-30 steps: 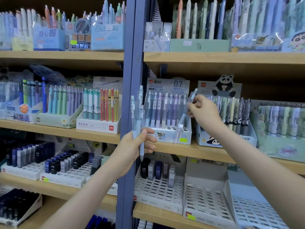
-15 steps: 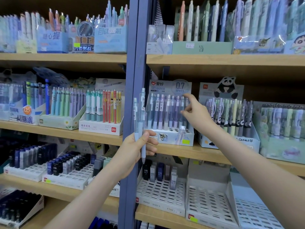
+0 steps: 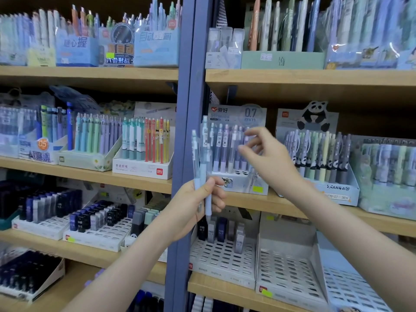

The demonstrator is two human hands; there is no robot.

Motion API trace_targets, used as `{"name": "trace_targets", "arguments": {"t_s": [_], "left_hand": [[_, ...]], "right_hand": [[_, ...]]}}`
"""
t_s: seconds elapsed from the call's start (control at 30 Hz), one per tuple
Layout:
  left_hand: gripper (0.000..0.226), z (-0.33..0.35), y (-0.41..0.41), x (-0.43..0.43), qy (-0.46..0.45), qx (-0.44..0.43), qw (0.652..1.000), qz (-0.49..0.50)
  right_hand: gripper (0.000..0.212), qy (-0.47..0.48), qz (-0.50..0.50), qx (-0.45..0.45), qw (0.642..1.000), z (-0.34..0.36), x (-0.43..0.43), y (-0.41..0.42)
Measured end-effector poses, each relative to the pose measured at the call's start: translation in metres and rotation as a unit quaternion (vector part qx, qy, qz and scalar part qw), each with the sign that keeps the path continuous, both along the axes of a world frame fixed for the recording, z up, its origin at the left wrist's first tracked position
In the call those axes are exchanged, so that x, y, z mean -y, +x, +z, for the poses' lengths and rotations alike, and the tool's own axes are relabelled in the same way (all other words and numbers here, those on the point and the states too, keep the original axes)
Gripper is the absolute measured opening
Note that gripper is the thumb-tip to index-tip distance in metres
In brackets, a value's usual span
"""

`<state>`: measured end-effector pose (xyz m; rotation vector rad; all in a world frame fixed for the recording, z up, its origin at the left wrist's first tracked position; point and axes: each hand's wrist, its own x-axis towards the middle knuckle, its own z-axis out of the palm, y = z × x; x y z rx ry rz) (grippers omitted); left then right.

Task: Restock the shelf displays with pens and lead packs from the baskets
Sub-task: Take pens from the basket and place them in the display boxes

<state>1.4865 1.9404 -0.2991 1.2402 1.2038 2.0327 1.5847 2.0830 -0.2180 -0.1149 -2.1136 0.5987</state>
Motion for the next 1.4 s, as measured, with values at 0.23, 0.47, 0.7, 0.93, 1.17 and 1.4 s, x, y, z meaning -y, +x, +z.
{"name": "trace_targets", "arguments": {"t_s": [0.23,0.47,0.7,0.93,1.17,1.4], "left_hand": [[0.029,0.004,0.015,-0.006,-0.028,-0.037,0.997,-0.066],[0.029,0.007,0.011,-0.012,-0.006,-0.013,1.000,0.016],[0.024,0.004,0.008,-0.016,0.014,0.025,0.998,0.058],[0.024,0.007,0.008,-0.017,0.018,0.019,0.998,0.051],[0.025,0.005,0.008,-0.018,0.016,0.022,0.999,0.032],[0.024,0.004,0.008,-0.018,0.010,0.029,0.999,0.021]], "right_hand": [[0.014,-0.099,0.194,0.178,0.960,-0.012,0.021,0.013],[0.012,-0.194,0.121,-0.071,0.971,0.016,-0.016,0.028],[0.004,-0.091,-0.044,-0.093,0.991,0.018,-0.053,0.019],[0.023,-0.063,-0.062,-0.048,0.995,0.019,-0.058,0.001],[0.052,0.012,-0.078,-0.016,0.997,0.015,-0.065,-0.015],[0.051,0.037,-0.116,0.053,0.991,0.018,-0.070,-0.029]]}}
